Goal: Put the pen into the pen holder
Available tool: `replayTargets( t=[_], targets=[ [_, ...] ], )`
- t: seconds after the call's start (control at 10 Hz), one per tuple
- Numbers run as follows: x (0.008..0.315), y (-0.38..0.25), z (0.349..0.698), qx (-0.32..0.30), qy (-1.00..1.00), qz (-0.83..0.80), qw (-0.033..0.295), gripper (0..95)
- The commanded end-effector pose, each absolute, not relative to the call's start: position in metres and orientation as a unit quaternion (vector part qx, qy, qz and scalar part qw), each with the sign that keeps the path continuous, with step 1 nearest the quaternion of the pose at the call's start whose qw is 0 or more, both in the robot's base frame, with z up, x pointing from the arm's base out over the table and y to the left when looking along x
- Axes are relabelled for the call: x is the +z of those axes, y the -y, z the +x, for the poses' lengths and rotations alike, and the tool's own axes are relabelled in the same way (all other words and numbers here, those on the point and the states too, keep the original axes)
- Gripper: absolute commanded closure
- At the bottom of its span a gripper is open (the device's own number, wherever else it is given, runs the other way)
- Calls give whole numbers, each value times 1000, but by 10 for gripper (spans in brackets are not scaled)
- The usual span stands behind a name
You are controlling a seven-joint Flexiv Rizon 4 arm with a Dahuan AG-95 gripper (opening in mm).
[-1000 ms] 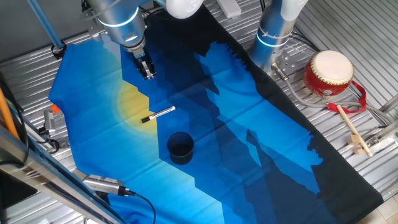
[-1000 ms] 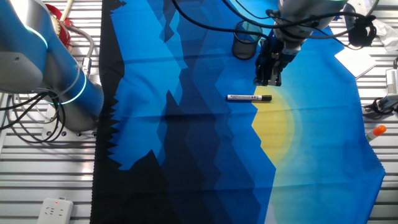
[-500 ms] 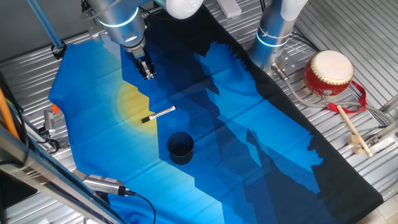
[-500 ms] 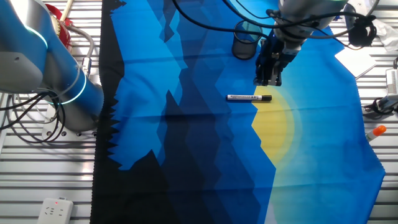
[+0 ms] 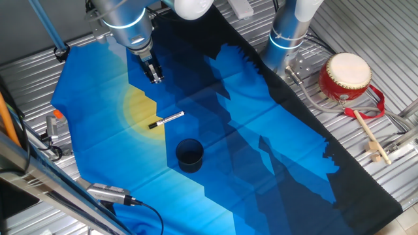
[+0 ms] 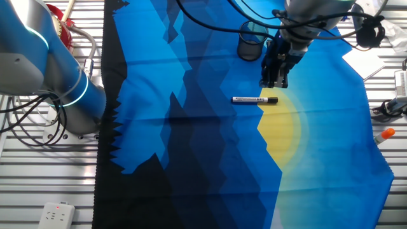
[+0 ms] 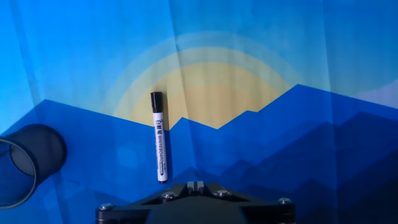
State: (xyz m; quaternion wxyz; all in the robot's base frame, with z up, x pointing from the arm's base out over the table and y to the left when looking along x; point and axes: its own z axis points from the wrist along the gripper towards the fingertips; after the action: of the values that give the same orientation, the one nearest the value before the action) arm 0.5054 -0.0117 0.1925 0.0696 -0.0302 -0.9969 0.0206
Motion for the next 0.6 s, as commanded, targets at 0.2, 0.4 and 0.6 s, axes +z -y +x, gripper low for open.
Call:
replayTargets(
  t=[0.2, 0.4, 0.6],
  targets=[
    [195, 13, 504, 25, 997, -38, 70, 950],
    [196, 13, 502, 27, 996, -42, 72, 950],
    [196, 12, 500, 29, 996, -44, 75, 950]
  ],
)
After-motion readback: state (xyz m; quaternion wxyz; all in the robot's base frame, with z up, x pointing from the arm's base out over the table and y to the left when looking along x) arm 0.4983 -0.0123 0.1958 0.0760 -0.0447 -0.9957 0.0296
